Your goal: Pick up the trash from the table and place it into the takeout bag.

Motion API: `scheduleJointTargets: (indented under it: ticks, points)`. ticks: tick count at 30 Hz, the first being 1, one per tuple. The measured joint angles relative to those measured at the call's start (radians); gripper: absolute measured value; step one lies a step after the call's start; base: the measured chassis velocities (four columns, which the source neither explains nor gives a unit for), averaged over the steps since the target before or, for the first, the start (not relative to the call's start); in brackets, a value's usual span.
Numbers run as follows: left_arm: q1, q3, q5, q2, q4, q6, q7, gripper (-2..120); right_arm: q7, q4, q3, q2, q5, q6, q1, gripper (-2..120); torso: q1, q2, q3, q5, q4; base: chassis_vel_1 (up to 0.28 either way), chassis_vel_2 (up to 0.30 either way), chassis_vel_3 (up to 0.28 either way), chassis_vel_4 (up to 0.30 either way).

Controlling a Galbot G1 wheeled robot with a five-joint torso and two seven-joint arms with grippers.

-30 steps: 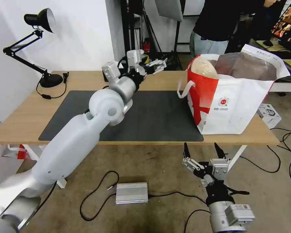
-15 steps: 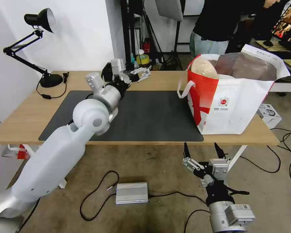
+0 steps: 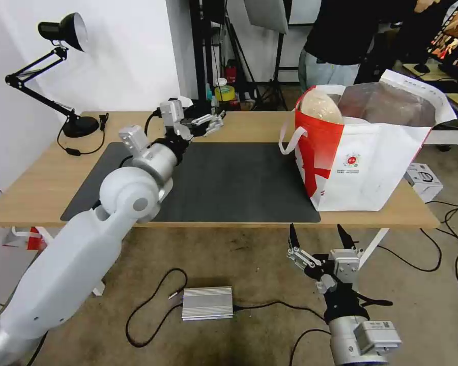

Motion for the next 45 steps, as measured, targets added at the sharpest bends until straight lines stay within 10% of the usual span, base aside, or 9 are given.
scheduleJointTargets:
  ticks: [45]
  points:
    - [0.382,-0.182,0.131,0.051,-0.189,-0.04,0.067,100,0.0,0.0,0.0,0.0,0.0,0.0,0.0,100,0.0,0.0,0.0,0.0,0.0001,0.0,0.0,0.0,0.0]
